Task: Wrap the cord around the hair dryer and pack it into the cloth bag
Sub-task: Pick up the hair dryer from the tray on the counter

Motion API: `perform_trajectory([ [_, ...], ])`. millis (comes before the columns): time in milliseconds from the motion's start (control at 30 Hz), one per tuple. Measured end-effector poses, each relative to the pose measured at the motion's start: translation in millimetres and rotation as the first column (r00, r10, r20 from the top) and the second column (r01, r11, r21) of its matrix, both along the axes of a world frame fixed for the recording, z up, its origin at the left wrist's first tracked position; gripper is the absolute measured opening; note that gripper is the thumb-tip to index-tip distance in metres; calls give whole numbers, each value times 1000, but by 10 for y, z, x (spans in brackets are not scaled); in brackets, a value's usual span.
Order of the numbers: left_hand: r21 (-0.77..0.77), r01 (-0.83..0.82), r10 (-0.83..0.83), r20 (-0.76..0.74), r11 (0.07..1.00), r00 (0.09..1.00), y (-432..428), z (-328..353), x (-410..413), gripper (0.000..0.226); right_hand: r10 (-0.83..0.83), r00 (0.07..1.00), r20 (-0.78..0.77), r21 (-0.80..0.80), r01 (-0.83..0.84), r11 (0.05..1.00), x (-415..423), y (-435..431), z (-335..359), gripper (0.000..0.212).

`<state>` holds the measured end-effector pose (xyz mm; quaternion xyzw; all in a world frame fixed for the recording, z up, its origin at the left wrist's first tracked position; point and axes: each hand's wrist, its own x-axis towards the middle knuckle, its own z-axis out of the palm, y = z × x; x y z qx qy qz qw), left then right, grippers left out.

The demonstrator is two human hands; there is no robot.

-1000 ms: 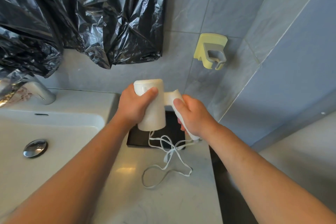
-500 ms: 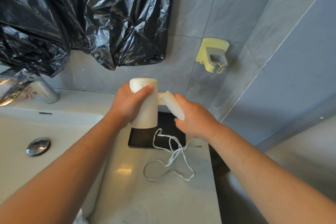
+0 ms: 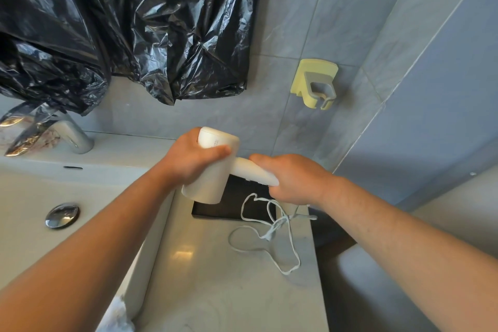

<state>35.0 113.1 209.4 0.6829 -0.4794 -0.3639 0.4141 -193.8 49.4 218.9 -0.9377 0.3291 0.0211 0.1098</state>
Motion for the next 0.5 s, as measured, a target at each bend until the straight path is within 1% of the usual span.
perform_trajectory([
  [100, -28, -25, 24, -27, 999, 999, 23, 28, 18, 64, -2, 1000, 29, 36, 1, 999, 5, -16, 36, 58],
  [133, -44, -47, 45, -43, 998, 998, 40, 43, 27, 63, -40, 997, 64, 62, 36, 997, -11, -29, 60, 59],
  [200, -73, -106, 96, -125, 992, 987, 93, 71, 65, 61, -180, 967, 181, 162, 151, 975, -93, -56, 119, 59],
  [267, -76, -167, 142, -264, 983, 954, 175, 79, 119, 61, -336, 882, 331, 314, 233, 920, -215, -77, 142, 42],
  [333, -57, -219, 182, -376, 974, 908, 281, 76, 156, 61, -465, 760, 455, 492, 221, 842, -316, -31, 155, 27],
  [433, -24, -224, 186, -476, 974, 860, 416, 88, 118, 62, -569, 599, 563, 669, 75, 740, -315, 91, 195, 24],
  [500, -18, -217, 175, -526, 976, 832, 511, 124, 30, 54, -648, 475, 596, 755, -55, 654, -250, 178, 283, 21],
])
